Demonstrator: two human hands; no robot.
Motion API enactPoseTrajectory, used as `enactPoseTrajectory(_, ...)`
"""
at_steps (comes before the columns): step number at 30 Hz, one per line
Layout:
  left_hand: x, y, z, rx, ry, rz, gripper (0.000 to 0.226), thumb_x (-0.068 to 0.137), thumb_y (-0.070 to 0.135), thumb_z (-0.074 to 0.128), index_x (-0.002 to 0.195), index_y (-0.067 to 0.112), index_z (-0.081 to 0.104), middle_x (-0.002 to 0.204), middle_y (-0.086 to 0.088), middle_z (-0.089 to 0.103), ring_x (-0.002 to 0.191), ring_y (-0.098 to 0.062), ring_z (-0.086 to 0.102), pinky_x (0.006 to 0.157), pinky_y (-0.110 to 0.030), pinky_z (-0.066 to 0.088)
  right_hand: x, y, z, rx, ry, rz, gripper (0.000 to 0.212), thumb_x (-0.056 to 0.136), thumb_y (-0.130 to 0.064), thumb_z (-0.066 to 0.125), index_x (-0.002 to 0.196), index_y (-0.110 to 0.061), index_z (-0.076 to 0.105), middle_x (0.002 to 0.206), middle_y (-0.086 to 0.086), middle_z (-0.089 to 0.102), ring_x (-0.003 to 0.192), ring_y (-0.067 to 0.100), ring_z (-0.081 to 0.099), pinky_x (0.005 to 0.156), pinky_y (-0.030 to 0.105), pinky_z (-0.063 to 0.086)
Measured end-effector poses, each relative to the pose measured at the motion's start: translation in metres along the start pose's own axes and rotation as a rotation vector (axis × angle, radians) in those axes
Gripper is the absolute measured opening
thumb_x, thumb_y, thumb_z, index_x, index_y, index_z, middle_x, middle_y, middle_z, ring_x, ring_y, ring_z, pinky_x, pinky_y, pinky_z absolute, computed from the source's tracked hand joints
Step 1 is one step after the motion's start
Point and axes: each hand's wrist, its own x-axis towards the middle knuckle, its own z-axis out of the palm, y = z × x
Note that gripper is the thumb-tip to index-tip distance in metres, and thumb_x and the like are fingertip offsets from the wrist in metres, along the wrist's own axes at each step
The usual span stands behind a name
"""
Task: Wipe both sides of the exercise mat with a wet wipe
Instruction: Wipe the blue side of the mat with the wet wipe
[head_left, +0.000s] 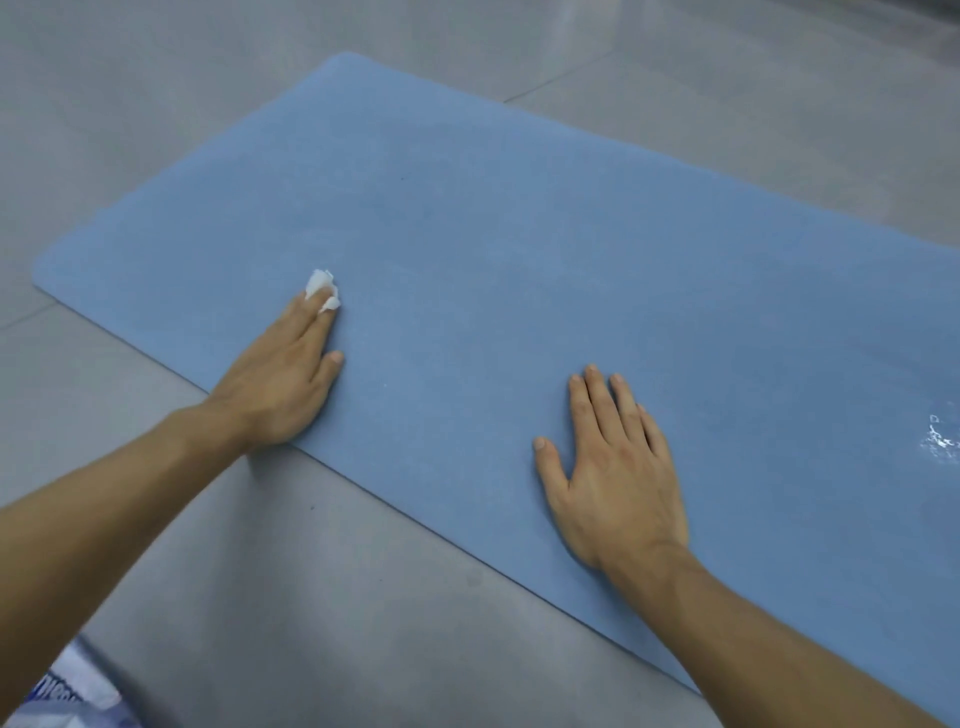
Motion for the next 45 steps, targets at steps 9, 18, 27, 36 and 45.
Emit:
enactPoseTrajectory(9,-0.058,0.079,0.019,-0.052,-0.022,0.246,0.067,0.105,0.041,0.024,0.163,0.013,0.006,0.172,0.001,-0.009,0.158,-0.013,-0.004,0.127,-0.029,0.0,0.001,0.0,0.001,-0.008,-0.001,0.003,0.078,0.097,-0.061,0.013,0.163,-0.019,0.011,0.17,-0.005,0.004,0.157,0.014,-0.003,0.127,0.036,0.007)
enactPoseTrajectory(18,-0.102,0.124,0.021,-0.103,-0.107,0.438,0.064,0.109,0.028,0.039,0.164,0.018,0.008,0.172,0.008,-0.005,0.157,-0.01,-0.001,0.126,-0.032,0.009,0.001,-0.001,0.0,-0.007,-0.003,0.003,0.079,0.096,-0.062,0.013,0.163,-0.021,0.009,0.17,-0.006,0.002,0.156,0.013,-0.004,0.127,0.035,0.004)
enactPoseTrajectory(27,-0.047,0.012,-0.001,0.014,0.033,0.073,0.067,0.103,0.046,0.02,0.163,0.019,0.011,0.171,0.007,0.006,0.156,-0.004,0.002,0.125,-0.022,0.001,0.0,0.0,-0.001,0.004,-0.004,0.002,0.078,0.097,-0.061,0.012,0.163,-0.021,0.004,0.17,-0.007,-0.002,0.156,0.012,-0.008,0.127,0.035,0.004)
enactPoseTrajectory(36,-0.075,0.056,0.01,-0.084,-0.009,0.16,0.066,0.104,0.044,0.023,0.163,0.016,0.01,0.172,0.005,-0.005,0.157,-0.009,0.0,0.125,-0.025,0.001,0.0,0.0,0.0,0.001,0.0,0.004,0.078,0.097,-0.061,0.013,0.163,-0.021,0.008,0.17,-0.006,0.001,0.156,0.013,-0.005,0.127,0.036,0.006)
enactPoseTrajectory(45,-0.13,0.157,0.033,0.028,-0.099,0.587,0.06,0.106,0.036,0.04,0.16,0.011,0.029,0.171,-0.003,0.013,0.158,-0.019,0.01,0.122,-0.036,0.019,0.002,0.0,0.002,-0.009,0.005,0.012,0.079,0.096,-0.061,0.015,0.163,-0.019,0.014,0.17,-0.004,0.007,0.157,0.015,0.0,0.126,0.037,0.01)
